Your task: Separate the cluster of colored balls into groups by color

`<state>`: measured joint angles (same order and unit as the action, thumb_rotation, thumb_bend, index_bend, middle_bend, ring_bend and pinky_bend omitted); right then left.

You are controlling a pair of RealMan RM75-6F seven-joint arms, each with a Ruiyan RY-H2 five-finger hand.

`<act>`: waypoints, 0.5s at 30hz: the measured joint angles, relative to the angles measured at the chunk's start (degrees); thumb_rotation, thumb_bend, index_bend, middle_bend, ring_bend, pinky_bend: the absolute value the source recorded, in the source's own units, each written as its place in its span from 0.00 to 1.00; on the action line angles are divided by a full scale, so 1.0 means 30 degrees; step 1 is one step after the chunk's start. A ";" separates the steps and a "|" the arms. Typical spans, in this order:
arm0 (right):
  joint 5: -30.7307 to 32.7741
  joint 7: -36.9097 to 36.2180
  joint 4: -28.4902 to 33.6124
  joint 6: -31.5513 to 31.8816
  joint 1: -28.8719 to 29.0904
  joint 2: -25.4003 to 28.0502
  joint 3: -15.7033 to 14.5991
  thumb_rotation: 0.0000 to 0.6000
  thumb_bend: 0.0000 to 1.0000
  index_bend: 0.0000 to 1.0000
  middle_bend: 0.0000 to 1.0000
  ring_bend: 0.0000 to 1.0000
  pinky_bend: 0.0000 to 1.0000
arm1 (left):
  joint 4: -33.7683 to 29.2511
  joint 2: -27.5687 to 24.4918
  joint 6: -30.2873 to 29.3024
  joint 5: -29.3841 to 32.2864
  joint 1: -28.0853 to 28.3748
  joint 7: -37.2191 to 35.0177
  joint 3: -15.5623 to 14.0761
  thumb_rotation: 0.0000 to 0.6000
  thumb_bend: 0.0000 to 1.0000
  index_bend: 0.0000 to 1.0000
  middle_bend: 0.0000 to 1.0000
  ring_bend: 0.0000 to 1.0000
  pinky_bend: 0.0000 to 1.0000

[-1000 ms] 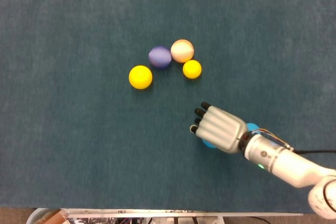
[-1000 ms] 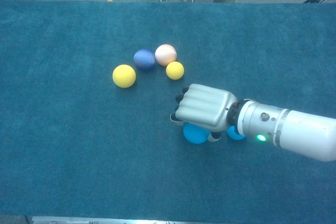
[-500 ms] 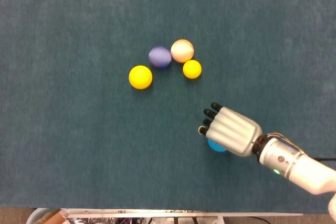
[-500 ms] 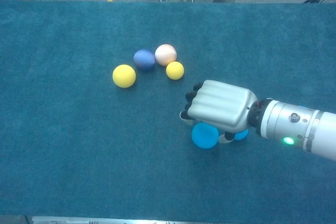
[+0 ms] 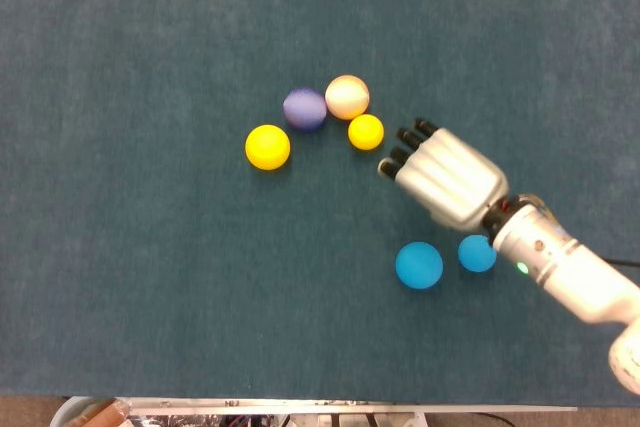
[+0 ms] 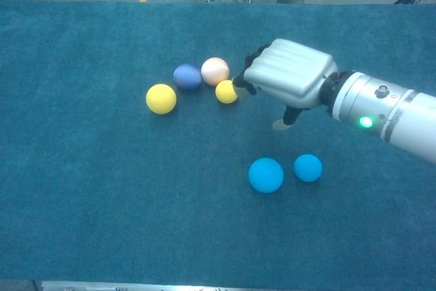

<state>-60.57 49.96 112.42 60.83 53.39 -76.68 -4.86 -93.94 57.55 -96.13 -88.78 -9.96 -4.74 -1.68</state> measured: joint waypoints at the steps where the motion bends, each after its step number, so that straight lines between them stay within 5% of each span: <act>1: 0.0318 0.0100 -0.0196 -0.0003 0.0027 -0.0062 0.0121 1.00 0.05 0.39 0.45 0.24 0.26 | 0.0011 0.0010 0.0020 0.0003 0.0004 -0.0009 -0.0008 1.00 0.34 0.27 0.27 0.24 0.20; 15: 0.5013 0.1938 -0.3670 -0.1054 0.0987 -0.1576 0.1220 1.00 0.05 0.29 0.36 0.18 0.25 | 0.0073 0.0018 0.0376 0.0052 0.0158 -0.0198 -0.0061 1.00 0.34 0.27 0.27 0.24 0.20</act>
<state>-45.53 55.77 101.41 57.67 56.35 -81.41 -1.20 -93.72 57.61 -95.01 -88.62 -9.49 -5.33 -1.87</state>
